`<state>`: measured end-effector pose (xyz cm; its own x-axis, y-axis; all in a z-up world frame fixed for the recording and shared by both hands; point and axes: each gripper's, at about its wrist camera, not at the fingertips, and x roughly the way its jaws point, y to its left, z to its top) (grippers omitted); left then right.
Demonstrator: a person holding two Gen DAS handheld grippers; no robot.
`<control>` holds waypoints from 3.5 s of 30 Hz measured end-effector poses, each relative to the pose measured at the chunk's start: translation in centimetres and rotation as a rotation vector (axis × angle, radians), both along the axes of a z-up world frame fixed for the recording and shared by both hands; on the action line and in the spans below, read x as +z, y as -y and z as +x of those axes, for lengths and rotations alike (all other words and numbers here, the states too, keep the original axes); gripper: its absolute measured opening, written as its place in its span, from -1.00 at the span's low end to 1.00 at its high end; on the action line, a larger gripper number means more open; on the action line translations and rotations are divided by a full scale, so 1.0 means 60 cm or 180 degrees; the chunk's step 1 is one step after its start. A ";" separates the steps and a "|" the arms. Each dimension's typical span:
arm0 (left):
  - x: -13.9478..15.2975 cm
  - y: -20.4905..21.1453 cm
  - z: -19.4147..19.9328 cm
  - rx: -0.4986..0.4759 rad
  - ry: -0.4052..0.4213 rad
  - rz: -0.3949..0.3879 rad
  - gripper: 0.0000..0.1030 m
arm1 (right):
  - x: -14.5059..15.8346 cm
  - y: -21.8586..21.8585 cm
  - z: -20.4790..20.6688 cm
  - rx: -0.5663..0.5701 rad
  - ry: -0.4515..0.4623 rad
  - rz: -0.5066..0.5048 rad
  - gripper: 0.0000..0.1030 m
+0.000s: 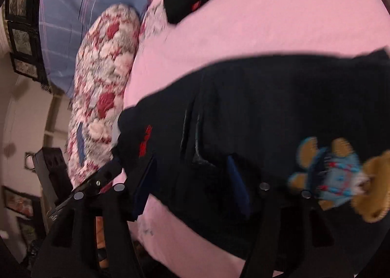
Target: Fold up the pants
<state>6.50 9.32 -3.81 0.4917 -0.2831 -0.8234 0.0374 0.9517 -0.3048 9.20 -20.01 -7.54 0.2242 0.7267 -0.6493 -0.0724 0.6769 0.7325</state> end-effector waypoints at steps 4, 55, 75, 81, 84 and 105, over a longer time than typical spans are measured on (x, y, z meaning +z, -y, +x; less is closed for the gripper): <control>0.003 0.017 0.017 -0.0038 -0.0032 -0.0042 0.81 | 0.041 0.034 -0.005 0.0068 0.0176 0.0211 0.17; 0.027 0.297 0.123 -0.1024 -0.0411 -0.0354 0.80 | 0.088 0.262 -0.019 -0.0863 0.1209 -0.1608 0.16; -0.047 0.364 0.151 -0.1015 -0.0804 -0.0113 0.35 | 0.064 0.285 -0.065 -0.0757 0.1124 -0.1245 0.16; -0.042 0.344 0.149 -0.0972 -0.0833 -0.0250 0.35 | 0.061 0.283 -0.064 -0.0740 0.1090 -0.1225 0.16; -0.052 0.347 0.154 -0.1002 -0.0870 -0.0280 0.33 | 0.059 0.278 -0.061 -0.0715 0.1069 -0.1189 0.16; -0.058 0.312 0.116 -0.0765 -0.0718 0.0038 -0.75 | 0.030 0.247 -0.027 -0.0618 0.0879 -0.1312 0.16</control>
<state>13.44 -9.38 -7.29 0.2168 -0.3586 -0.9080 0.1942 0.9273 -0.3199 7.57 -34.80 -5.77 0.5321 0.3519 -0.7701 -0.0698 0.9247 0.3743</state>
